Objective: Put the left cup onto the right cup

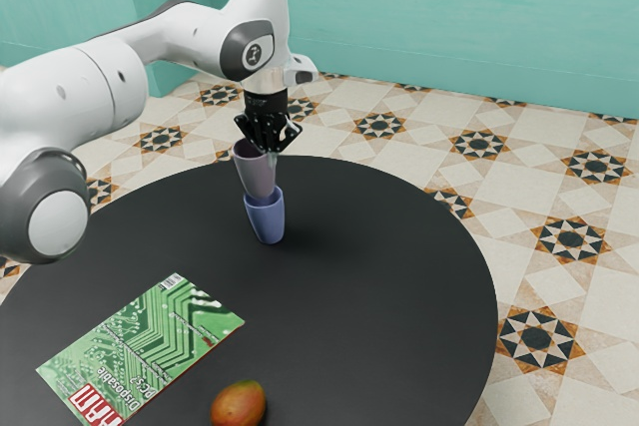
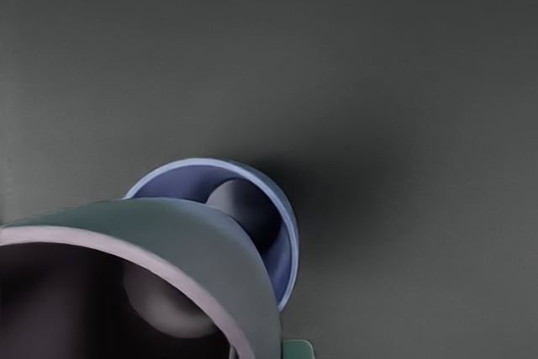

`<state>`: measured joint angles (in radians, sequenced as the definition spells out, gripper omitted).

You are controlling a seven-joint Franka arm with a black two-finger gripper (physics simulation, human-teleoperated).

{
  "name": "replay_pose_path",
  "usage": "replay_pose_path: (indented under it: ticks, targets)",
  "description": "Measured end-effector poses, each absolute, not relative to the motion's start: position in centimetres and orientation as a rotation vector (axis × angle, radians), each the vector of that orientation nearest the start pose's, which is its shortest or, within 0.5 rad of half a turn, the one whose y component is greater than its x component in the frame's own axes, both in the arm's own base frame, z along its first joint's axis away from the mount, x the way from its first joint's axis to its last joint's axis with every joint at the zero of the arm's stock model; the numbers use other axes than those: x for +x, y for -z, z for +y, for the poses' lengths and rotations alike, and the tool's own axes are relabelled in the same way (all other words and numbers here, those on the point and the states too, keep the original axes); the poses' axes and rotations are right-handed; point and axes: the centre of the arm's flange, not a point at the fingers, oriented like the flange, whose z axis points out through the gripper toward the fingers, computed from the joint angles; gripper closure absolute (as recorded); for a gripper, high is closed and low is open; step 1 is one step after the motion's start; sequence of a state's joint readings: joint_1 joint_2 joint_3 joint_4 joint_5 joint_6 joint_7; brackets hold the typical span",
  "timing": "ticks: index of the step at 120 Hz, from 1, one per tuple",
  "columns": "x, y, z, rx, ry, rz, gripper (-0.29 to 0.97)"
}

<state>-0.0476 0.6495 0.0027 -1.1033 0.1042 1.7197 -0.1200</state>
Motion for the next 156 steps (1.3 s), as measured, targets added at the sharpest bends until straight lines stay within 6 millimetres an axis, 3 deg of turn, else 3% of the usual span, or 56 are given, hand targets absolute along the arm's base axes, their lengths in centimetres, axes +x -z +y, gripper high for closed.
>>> replay_pose_path:
  ticks: [65, 96, 115, 140, 156]
  targets:
    - [73.6, -41.3, -2.5, -3.035, -0.072, -0.081, 0.79]
    - [73.2, -42.0, -2.5, -3.038, -0.068, -0.082, 0.28]
    - [71.6, -45.3, -2.6, -3.043, -0.030, -0.086, 0.13]
    - [69.4, -50.0, -3.2, -3.053, 0.088, -0.072, 0.05]
    - [65.8, -54.4, -3.8, -3.051, 0.161, -0.052, 0.03]
